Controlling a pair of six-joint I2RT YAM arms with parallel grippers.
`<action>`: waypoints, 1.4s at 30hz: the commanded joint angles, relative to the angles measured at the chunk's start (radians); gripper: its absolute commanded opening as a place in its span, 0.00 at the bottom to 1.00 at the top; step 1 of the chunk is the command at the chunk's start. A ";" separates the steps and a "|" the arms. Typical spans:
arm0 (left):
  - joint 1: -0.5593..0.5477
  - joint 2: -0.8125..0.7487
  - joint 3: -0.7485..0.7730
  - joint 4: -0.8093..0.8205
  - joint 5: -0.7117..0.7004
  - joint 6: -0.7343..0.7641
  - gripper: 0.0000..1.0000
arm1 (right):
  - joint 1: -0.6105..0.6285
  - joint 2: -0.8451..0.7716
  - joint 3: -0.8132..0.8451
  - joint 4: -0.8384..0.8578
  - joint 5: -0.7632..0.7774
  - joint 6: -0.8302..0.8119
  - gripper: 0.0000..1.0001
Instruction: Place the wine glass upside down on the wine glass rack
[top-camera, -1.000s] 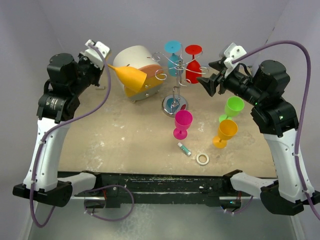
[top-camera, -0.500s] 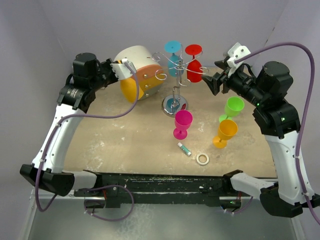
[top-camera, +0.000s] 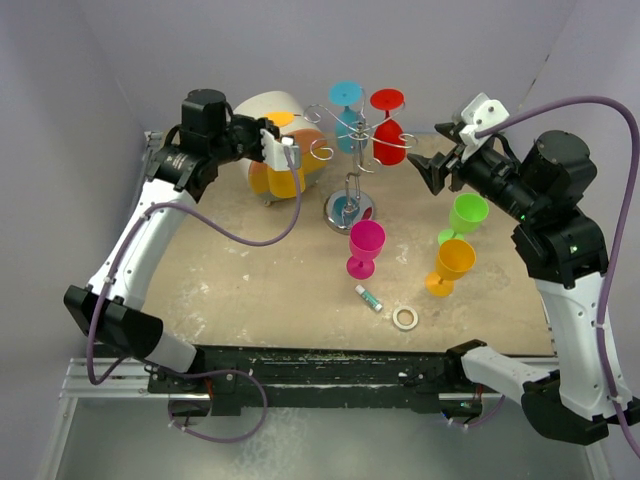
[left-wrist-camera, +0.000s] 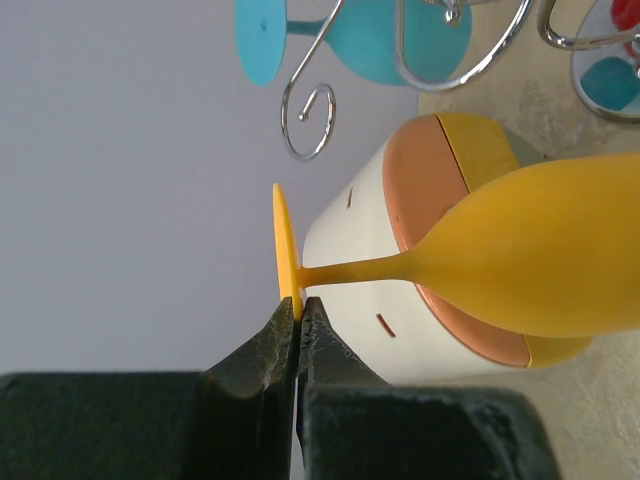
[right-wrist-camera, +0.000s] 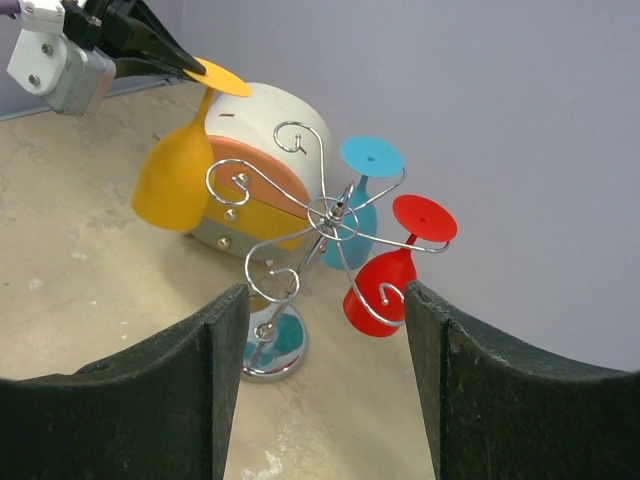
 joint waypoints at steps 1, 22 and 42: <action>-0.028 0.022 0.076 0.060 0.072 0.049 0.00 | -0.004 -0.005 0.008 0.050 -0.006 -0.009 0.66; -0.164 0.231 0.258 0.128 -0.040 0.095 0.00 | -0.060 -0.041 -0.011 0.044 -0.060 -0.001 0.68; -0.187 0.263 0.165 0.393 -0.281 -0.006 0.00 | -0.067 -0.024 0.010 0.029 -0.092 0.006 0.68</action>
